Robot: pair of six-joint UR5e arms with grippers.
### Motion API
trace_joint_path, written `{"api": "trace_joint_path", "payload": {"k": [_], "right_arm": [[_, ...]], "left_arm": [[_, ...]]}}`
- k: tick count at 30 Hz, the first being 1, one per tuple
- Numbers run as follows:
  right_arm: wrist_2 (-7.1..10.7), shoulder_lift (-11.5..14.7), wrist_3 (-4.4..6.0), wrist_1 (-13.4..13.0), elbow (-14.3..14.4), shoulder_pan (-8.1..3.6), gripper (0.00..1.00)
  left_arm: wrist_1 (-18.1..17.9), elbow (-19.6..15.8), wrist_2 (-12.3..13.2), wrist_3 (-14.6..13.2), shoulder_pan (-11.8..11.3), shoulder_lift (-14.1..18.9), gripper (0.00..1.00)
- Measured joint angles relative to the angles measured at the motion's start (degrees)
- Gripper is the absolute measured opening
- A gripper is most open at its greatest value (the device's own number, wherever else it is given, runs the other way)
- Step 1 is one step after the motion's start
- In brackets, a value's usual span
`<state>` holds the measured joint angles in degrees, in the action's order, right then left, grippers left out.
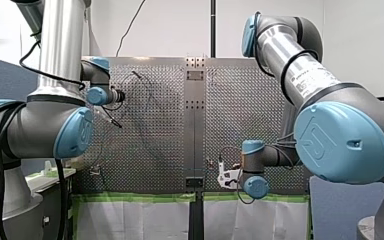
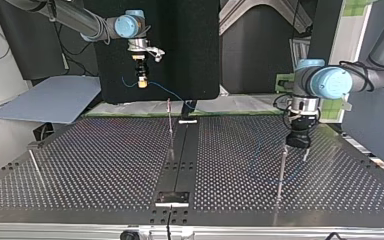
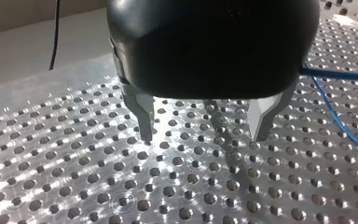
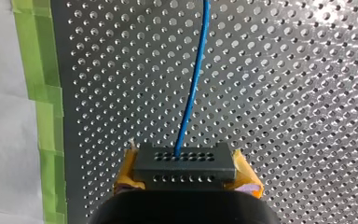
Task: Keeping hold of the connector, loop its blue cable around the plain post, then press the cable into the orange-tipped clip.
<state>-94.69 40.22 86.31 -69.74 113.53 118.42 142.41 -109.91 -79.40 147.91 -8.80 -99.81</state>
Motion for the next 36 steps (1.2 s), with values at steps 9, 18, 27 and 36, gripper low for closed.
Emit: {"api": "trace_joint_path", "payload": {"k": [9,18,27,36], "right_arm": [[0.12,0.0,0.08,-0.1,0.0,0.01,0.00],[0.20,0.0,-0.04,0.2,0.0,0.01,0.00],[0.19,0.0,0.00,0.1,0.0,0.09,0.00],[0.20,0.0,0.01,0.0,0.0,0.09,0.00]], "left_arm": [[-2.0,-0.6,-0.8,-1.1,-0.2,-1.8,0.98],[-4.8,-0.6,-0.2,-1.5,-0.7,-6.4,0.98],[-3.8,-0.6,-0.1,-3.7,-1.2,-8.4,0.98],[-1.2,-0.3,-0.3,-7.2,-1.2,-9.1,0.98]]}}
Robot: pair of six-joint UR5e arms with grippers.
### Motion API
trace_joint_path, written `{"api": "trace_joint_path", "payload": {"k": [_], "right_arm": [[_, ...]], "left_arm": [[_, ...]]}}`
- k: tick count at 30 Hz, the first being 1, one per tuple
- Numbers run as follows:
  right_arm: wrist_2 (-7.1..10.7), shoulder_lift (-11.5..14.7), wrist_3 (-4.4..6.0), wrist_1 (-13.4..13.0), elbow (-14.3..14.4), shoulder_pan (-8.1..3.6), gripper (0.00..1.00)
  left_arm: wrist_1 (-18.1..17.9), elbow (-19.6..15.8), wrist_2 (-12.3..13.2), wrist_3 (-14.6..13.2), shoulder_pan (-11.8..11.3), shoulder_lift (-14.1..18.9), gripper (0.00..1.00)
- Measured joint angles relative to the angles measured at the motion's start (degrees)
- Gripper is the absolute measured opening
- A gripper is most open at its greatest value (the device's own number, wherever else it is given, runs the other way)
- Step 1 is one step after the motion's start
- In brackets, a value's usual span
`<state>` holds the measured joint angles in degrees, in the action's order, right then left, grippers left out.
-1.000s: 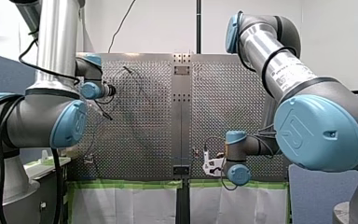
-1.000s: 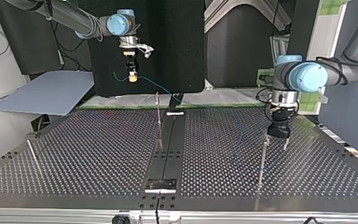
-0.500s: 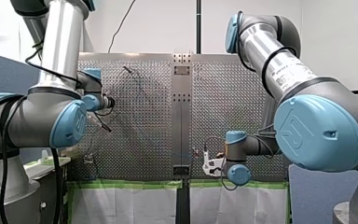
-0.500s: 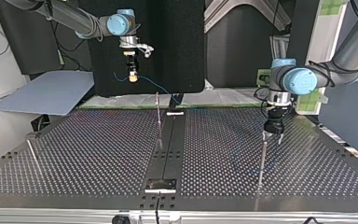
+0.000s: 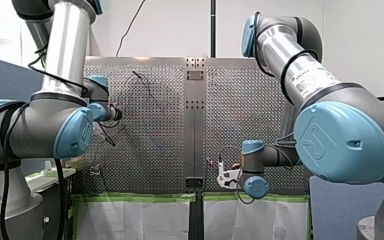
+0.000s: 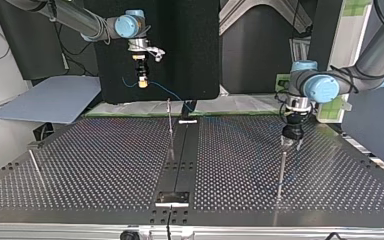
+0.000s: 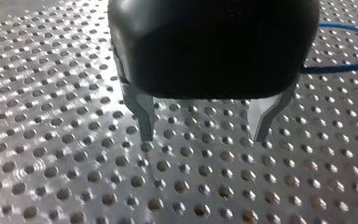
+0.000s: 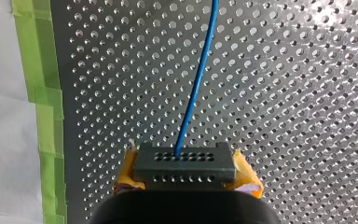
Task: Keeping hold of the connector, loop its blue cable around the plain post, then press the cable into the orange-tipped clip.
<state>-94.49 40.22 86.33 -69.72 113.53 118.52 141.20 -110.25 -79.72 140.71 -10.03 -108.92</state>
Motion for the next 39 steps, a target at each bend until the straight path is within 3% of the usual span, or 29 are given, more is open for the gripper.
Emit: {"api": "trace_joint_path", "payload": {"k": [10,28,39], "right_arm": [[0.00,0.0,0.16,-0.1,0.0,0.00,0.00],[0.16,0.0,0.24,-0.4,0.0,0.01,0.00],[0.29,0.0,0.26,-0.4,-0.1,0.03,0.00]], "left_arm": [[4.8,2.1,-3.2,-5.2,-0.1,-5.2,0.98],[5.3,2.2,-9.9,-13.5,-0.1,-7.7,0.98],[7.3,3.8,-12.3,-16.7,0.3,-10.9,0.98]]}}
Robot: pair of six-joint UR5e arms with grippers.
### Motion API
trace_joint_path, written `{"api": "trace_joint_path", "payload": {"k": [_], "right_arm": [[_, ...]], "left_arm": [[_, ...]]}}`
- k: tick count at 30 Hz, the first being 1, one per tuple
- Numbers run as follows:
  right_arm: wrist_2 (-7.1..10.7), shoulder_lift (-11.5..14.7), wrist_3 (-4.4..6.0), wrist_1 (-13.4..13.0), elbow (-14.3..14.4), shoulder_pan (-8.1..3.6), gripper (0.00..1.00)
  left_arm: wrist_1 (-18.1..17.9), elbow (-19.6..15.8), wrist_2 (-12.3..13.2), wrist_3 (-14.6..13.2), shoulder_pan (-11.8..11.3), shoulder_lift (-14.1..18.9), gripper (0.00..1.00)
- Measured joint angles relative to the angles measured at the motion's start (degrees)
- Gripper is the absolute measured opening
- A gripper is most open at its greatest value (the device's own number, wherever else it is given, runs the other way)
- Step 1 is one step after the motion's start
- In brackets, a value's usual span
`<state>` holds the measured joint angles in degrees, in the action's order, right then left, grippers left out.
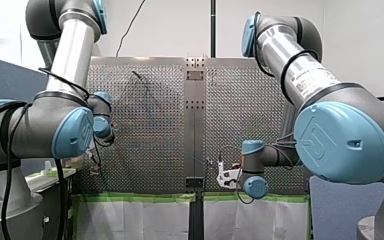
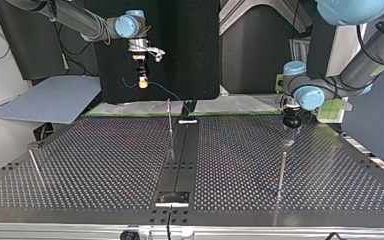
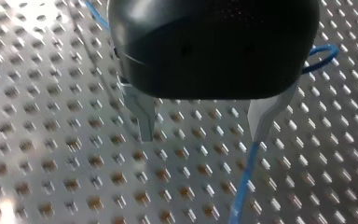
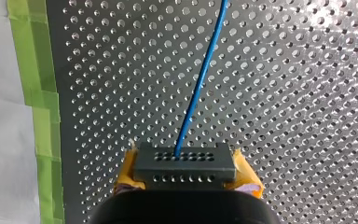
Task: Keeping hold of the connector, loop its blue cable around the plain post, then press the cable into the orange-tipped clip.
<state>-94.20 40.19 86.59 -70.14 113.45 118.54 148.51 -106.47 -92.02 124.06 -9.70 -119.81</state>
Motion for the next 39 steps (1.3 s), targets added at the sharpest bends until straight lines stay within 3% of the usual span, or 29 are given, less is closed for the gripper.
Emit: {"api": "trace_joint_path", "payload": {"k": [6,12,24,39], "right_arm": [[0.03,0.0,-0.07,0.0,0.0,0.04,0.00],[0.05,0.0,-0.09,0.0,-0.1,0.10,0.00],[0.05,0.0,-0.09,0.0,-0.1,0.12,0.00],[0.06,0.0,0.00,0.0,-0.1,0.05,0.00]], "left_arm": [[1.8,0.5,-1.4,-2.9,-0.2,-3.3,0.98],[1.9,0.5,-2.1,-3.1,-0.5,-5.3,0.98],[-2.6,-1.2,2.8,2.5,-1.7,-5.4,0.98],[-11.1,-9.3,11.3,11.1,-8.8,-4.8,0.98]]}}
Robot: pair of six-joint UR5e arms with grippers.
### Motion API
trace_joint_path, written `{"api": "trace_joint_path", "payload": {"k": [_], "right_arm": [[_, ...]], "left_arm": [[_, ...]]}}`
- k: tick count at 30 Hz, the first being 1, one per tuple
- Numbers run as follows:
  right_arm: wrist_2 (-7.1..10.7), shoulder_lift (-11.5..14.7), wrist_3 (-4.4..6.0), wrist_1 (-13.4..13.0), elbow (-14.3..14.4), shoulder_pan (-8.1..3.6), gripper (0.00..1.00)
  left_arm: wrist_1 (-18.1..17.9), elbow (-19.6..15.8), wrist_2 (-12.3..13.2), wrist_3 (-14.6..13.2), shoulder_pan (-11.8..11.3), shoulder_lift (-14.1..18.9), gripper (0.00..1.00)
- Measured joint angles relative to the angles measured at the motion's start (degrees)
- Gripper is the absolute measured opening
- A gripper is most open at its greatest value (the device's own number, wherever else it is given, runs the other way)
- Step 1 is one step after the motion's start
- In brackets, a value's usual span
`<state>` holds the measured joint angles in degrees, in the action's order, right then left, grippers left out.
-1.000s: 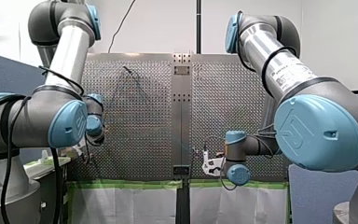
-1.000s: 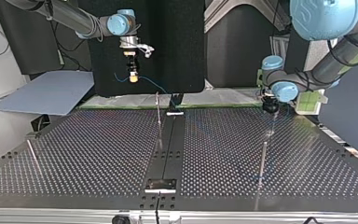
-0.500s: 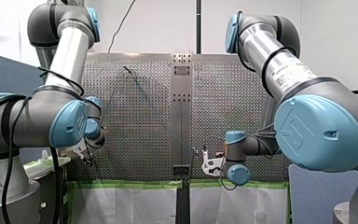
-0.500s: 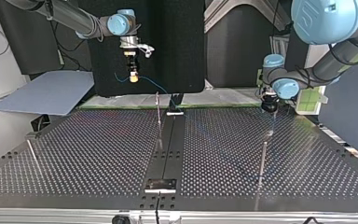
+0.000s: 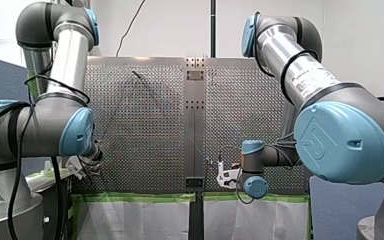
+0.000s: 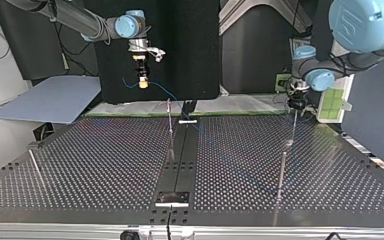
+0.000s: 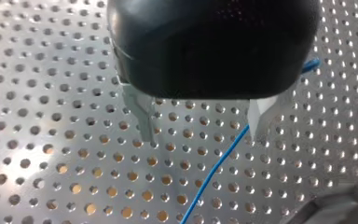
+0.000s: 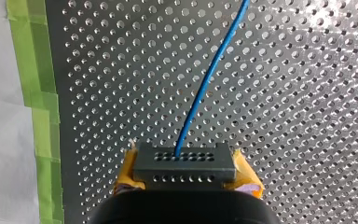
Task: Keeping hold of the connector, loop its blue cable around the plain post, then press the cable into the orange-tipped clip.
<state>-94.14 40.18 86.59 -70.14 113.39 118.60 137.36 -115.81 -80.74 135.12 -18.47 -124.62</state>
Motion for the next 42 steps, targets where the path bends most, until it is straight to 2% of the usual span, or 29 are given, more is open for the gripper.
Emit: {"api": "trace_joint_path", "payload": {"k": [8,15,22,30,36,42], "right_arm": [[0.08,0.0,0.05,0.0,0.0,0.01,0.00],[0.10,0.0,0.08,0.0,0.0,0.01,0.00],[0.12,0.0,0.09,0.0,0.0,0.01,0.00],[0.12,0.0,0.10,0.0,-0.1,-0.05,0.00],[0.24,0.0,0.15,0.0,-0.1,-0.06,0.00],[0.26,0.0,0.18,0.0,-0.1,-0.07,0.00]], "left_arm": [[-4.8,-1.8,4.4,4.8,-0.1,3.7,0.98],[-9.0,-2.9,4.6,9.0,0.6,7.9,0.98],[-12.7,-3.6,3.2,12.6,0.2,10.5,0.98],[-16.4,-3.7,0.7,14.1,0.1,10.7,0.98],[-15.3,-3.7,-1.3,14.3,0.0,10.7,0.98],[-12.3,-3.7,-4.6,11.3,-0.1,10.7,0.98]]}}
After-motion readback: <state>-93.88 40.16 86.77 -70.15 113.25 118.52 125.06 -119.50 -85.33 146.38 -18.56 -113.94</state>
